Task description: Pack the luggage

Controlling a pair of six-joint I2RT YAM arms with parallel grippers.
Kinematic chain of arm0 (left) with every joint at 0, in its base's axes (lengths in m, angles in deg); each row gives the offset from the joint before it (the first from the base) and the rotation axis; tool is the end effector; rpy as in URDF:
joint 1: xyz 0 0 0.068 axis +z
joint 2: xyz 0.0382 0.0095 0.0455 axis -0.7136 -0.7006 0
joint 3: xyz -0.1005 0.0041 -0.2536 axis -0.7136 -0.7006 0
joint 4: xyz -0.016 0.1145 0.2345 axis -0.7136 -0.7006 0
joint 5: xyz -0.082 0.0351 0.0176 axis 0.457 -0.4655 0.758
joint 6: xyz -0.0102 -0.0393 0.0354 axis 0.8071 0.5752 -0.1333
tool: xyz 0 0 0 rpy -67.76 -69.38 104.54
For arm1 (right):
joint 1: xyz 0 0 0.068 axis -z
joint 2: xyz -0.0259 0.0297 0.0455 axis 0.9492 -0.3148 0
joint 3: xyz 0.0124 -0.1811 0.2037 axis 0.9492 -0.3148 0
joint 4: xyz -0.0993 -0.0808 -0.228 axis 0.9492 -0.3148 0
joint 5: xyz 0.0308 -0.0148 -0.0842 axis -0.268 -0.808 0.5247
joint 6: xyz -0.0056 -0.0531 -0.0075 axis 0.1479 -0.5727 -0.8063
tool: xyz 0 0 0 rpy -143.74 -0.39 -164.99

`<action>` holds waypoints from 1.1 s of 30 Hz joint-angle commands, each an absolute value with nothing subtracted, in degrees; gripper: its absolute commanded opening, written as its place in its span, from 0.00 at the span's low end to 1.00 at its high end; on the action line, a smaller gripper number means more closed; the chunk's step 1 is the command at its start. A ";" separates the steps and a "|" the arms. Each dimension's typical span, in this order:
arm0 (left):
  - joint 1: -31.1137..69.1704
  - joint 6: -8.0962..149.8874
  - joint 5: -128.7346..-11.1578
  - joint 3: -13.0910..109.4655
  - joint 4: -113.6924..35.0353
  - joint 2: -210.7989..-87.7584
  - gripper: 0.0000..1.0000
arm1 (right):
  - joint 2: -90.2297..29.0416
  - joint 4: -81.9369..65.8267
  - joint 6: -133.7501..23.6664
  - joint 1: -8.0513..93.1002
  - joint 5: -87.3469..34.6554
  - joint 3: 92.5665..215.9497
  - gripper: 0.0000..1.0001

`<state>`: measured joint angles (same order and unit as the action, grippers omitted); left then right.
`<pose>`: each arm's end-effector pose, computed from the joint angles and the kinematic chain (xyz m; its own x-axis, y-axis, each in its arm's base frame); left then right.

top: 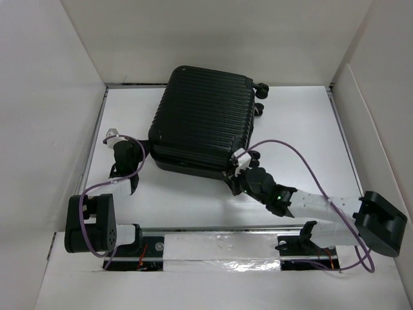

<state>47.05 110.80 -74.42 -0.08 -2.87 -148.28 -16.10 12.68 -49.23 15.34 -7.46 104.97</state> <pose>0.2582 0.0044 0.1942 -0.1585 -0.7852 -0.5985 -0.1381 0.6179 -0.7740 0.1406 0.1986 0.2059 -0.3422 -0.1268 -0.9310 -0.6556 0.7420 0.1399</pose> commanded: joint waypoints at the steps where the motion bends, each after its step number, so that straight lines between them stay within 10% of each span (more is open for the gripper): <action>1: 39.67 108.80 -71.61 -1.64 3.47 -147.70 0.00 | -22.43 17.94 -49.73 11.37 -12.55 113.23 0.00; 17: 29.62 114.16 -70.21 -16.50 23.25 -151.21 0.00 | -64.72 5.98 -48.69 -0.68 -29.67 175.45 0.00; 23: 29.62 115.13 -69.25 -18.97 27.91 -152.89 0.00 | -63.27 9.94 -46.38 -1.21 -29.37 171.47 0.02; 25: 29.62 114.60 -70.20 -19.23 26.78 -151.22 0.00 | -57.39 9.86 -48.83 -1.21 -23.13 163.48 0.21; 28: 30.23 114.07 -70.91 -18.71 23.70 -148.41 0.00 | -44.99 6.26 -50.08 1.16 -12.76 149.41 0.76; 33: 31.55 112.32 -72.14 -18.09 16.60 -140.61 0.00 | -25.33 -5.76 -49.90 7.38 -8.25 137.00 0.87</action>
